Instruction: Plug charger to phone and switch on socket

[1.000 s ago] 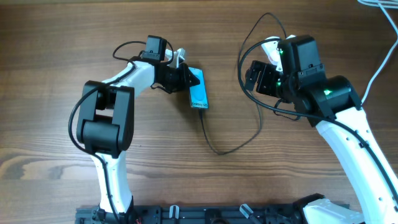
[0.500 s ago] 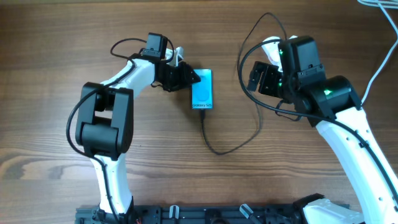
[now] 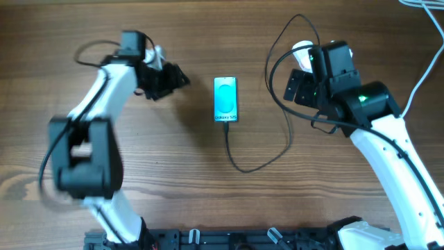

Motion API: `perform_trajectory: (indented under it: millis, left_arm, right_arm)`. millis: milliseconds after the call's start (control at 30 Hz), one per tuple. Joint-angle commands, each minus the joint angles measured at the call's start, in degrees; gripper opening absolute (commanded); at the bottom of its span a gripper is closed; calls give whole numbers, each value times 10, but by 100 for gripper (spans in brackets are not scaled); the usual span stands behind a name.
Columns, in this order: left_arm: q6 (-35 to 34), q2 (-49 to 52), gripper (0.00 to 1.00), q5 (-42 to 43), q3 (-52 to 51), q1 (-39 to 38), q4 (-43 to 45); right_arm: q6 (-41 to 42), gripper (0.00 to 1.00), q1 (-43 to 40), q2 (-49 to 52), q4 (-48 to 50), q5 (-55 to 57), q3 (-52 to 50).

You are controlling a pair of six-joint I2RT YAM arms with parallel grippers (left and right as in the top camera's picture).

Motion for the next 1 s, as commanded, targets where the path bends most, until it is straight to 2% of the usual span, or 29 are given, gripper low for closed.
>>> perform_trajectory:
  millis: [0, 67, 200, 300, 433, 567, 767, 967]
  left_arm:
    - [22, -175, 83, -9, 5, -2, 1]
    - [22, -241, 100, -10, 5, -2, 4]
    - [22, -332, 100, -44, 5, -2, 3]
    - [22, -366, 100, -43, 5, -2, 3]
    - [22, -377, 100, -43, 5, -2, 3]
    - [22, -377, 100, -43, 5, -2, 3]
    - [22, -377, 100, -43, 4, -2, 3]
    - [22, -377, 100, -43, 4, -2, 3]
  right_arm:
    - [-36, 100, -57, 33, -5, -58, 24]
    - [-63, 100, -105, 61, -10, -113, 55]
    - [-84, 100, -191, 127, -2, -142, 141]
    - [-121, 100, -227, 166, 92, -108, 148]
    - [-212, 100, -242, 235, 190, -55, 148]
    - [-256, 100, -242, 299, 215, -50, 148]
    - [-274, 100, -249, 376, 234, -17, 148]
    - [-304, 100, -261, 415, 242, -71, 148]
